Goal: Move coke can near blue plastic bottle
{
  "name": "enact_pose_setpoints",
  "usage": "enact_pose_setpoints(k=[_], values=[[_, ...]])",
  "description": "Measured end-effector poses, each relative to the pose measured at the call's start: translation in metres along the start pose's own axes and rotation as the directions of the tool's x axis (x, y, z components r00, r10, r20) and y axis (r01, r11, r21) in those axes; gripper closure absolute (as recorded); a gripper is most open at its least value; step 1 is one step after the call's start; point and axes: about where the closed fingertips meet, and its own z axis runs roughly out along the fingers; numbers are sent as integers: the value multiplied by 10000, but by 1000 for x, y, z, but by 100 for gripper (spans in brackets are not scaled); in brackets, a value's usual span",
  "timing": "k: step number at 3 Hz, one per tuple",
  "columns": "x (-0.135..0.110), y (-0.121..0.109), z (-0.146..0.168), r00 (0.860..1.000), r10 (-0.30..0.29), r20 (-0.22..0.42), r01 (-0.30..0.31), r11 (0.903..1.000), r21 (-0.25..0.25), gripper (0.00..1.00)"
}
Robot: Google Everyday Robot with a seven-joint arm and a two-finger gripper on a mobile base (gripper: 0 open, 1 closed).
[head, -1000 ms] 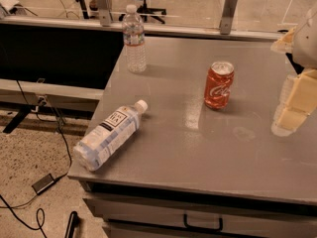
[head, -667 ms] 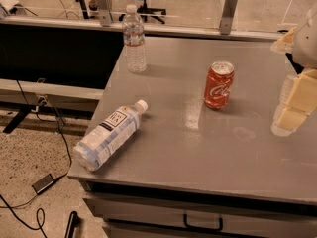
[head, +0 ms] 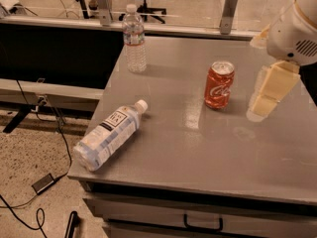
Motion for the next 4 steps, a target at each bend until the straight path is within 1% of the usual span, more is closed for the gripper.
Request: enact_pose_setpoints(k=[1, 2, 3, 4], values=[[-14, -29, 23, 9982, 267, 531, -270, 9996, 64, 0], [-25, -56, 46, 9926, 599, 1052, -604, 9982, 9, 0], [-36, -71, 68, 9868, 811, 1401, -797, 9967, -160, 0], [-39, -82, 88, 9835, 1049, 1472, -1016, 9944, -298, 20]])
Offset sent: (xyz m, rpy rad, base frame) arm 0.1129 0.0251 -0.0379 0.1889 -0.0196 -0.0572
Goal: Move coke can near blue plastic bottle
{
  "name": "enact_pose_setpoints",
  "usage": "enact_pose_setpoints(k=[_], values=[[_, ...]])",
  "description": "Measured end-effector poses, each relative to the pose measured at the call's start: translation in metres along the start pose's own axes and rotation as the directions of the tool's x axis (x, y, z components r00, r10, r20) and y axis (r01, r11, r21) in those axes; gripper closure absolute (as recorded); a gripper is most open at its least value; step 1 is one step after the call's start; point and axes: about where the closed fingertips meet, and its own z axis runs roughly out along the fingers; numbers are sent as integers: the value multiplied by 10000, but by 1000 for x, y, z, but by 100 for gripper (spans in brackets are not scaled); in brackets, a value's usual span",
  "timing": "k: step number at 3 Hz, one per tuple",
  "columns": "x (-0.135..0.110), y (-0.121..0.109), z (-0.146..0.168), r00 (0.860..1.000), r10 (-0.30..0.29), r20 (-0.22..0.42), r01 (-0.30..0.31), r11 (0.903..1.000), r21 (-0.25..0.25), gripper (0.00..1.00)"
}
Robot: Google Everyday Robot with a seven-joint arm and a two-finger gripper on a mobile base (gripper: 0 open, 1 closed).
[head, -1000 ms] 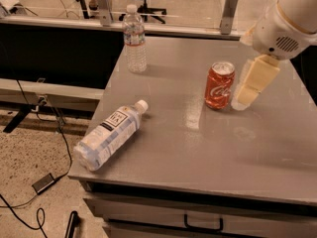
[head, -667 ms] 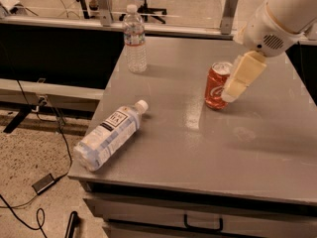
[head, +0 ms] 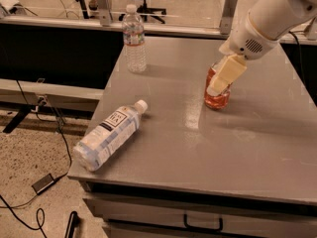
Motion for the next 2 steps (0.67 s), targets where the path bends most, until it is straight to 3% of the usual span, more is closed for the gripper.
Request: enact_pose_setpoints(k=[2], values=[[1, -4, 16, 9999, -41, -162, 41, 10000, -5, 64]])
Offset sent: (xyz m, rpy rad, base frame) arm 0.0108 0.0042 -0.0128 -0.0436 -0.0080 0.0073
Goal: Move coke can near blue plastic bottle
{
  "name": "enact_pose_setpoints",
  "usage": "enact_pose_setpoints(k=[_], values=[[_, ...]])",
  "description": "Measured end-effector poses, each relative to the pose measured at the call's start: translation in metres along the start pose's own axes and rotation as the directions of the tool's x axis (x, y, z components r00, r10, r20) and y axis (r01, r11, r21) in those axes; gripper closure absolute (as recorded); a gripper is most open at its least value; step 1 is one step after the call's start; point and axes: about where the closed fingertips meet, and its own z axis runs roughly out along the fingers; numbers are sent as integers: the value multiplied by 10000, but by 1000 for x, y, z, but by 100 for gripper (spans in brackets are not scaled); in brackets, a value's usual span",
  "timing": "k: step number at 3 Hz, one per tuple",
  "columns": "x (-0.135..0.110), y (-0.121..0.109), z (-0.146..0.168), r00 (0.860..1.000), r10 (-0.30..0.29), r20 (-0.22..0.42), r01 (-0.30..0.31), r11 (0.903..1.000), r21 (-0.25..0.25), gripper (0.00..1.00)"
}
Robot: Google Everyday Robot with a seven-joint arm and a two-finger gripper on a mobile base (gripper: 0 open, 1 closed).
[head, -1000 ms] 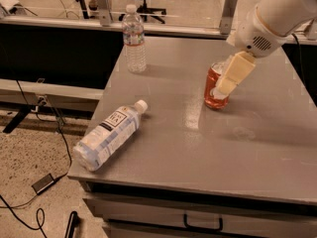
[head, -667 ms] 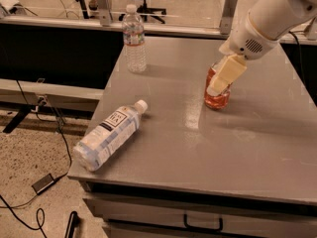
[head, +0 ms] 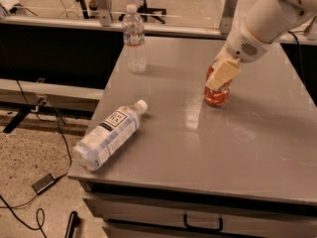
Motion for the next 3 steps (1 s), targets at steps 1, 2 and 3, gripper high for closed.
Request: enact_pose_setpoints(k=[1, 2, 3], values=[[-8, 1, -6, 9995, -318, -24, 318, 9994, 101, 88], [-23, 7, -19, 9970, -752, 159, 751, 9971, 83, 100], [-39, 21, -27, 9908, -1014, 893, 1043, 9941, -288, 100]])
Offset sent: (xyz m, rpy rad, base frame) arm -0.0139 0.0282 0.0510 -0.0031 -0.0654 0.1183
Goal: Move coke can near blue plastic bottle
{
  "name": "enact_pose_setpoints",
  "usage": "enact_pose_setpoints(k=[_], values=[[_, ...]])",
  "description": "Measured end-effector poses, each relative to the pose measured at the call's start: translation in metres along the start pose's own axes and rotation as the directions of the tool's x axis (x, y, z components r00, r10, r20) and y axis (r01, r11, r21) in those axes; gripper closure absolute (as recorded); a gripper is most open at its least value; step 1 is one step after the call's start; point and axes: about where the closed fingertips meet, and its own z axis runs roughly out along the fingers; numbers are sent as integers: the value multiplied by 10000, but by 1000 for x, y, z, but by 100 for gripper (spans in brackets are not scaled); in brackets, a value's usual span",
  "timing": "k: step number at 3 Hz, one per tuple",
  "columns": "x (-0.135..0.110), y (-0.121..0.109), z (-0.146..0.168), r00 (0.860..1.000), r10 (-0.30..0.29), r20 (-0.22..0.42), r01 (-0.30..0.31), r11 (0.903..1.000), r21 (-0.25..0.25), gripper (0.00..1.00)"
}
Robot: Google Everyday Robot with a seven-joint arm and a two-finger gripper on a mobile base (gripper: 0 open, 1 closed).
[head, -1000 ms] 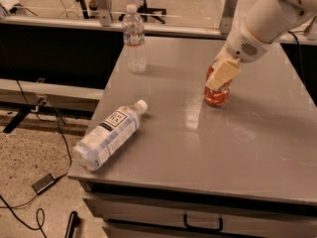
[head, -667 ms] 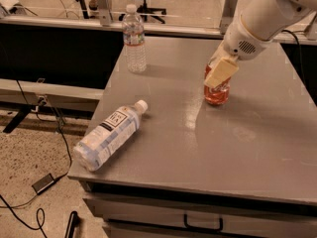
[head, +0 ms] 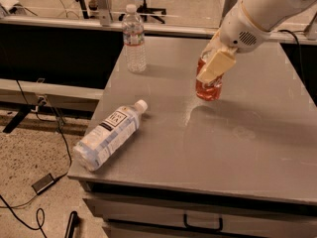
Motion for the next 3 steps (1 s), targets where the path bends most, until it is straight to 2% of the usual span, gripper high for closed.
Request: enact_pose_setpoints(k=[1, 2, 3], values=[[-32, 36, 9, 9943, -591, 882, 678, 9928, -990, 100], [-62, 73, 18, 9794, -1311, 1536, 1564, 9736, -1660, 100], [-85, 104, 24, 9560, -1916, 2219, 2368, 9510, -1987, 82]])
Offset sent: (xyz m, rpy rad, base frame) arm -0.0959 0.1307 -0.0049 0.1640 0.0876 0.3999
